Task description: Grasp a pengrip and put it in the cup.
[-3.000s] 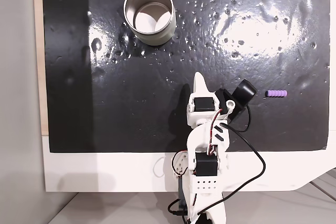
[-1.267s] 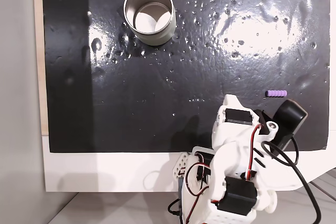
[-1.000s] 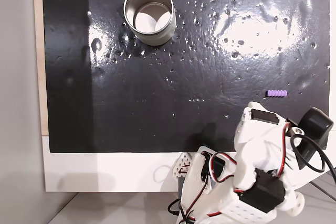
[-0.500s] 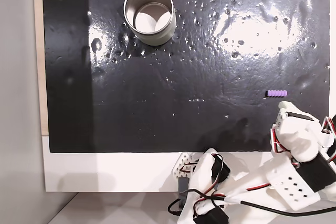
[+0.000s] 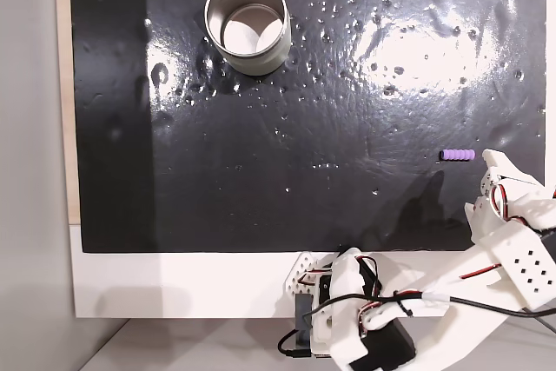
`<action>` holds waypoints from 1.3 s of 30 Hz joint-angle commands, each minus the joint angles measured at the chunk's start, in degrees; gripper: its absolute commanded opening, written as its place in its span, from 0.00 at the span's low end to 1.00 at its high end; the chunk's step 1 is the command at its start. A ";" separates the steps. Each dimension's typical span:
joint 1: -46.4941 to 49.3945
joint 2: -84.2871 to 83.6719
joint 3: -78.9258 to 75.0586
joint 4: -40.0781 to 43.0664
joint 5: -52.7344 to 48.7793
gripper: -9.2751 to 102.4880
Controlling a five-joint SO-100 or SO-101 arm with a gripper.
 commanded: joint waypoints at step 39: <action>-5.54 -26.81 -7.21 -15.21 -4.66 0.33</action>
